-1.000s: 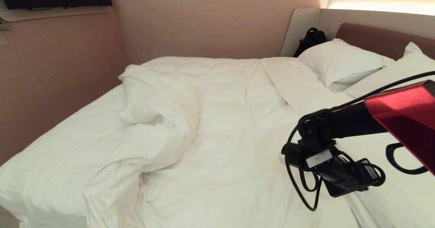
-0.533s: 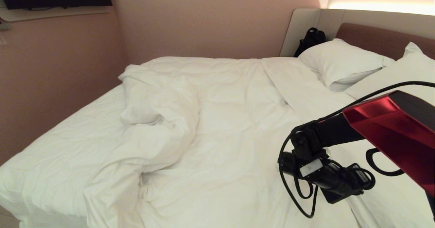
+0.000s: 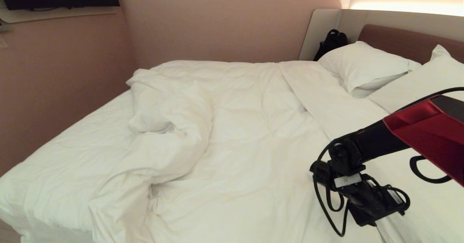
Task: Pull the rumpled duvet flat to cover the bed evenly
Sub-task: Flatten the corners of the folded blanket
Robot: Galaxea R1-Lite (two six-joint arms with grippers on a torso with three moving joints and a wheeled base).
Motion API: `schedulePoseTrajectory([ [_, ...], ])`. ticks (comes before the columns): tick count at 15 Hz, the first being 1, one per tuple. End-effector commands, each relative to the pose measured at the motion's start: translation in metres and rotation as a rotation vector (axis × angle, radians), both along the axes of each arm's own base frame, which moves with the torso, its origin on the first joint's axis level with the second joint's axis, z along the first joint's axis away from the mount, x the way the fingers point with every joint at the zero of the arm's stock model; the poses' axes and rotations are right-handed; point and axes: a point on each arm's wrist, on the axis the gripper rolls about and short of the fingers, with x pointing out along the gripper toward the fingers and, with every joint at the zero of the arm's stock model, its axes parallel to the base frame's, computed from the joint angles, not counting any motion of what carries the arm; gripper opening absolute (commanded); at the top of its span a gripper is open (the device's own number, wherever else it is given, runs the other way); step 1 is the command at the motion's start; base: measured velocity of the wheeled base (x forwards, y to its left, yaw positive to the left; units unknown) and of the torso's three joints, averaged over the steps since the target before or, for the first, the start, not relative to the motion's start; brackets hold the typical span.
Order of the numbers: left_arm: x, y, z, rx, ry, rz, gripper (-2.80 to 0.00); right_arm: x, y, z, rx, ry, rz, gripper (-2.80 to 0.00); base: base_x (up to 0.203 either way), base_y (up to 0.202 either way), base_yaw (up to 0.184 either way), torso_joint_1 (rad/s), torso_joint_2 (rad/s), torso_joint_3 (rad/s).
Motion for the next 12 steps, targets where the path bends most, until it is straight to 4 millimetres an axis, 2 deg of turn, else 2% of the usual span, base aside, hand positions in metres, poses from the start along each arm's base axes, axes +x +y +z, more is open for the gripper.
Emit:
schedulePoseTrajectory([
  [1, 0.000, 0.000, 0.000, 0.000, 0.000, 0.000, -2.80, 0.006, -0.004, -0.006, 0.088, -0.054, 0.104, 0.00, 0.000, 0.000, 0.000, 0.000, 0.00, 0.000],
  [4, 0.000, 0.000, 0.000, 0.000, 0.000, 0.000, -2.80, 0.008, -0.005, -0.025, 0.102, -0.065, 0.143, 0.00, 0.000, 0.000, 0.000, 0.000, 0.00, 0.000],
  [8, 0.000, 0.000, 0.000, 0.000, 0.000, 0.000, -2.80, 0.005, -0.007, -0.027, 0.091, -0.054, 0.143, 0.00, 0.000, 0.000, 0.000, 0.000, 0.00, 0.000],
  [12, 0.000, 0.000, 0.000, 0.000, 0.000, 0.000, -2.80, 0.013, -0.020, -0.034, 0.078, -0.055, 0.106, 0.00, 0.000, 0.000, 0.000, 0.000, 0.00, 0.000],
])
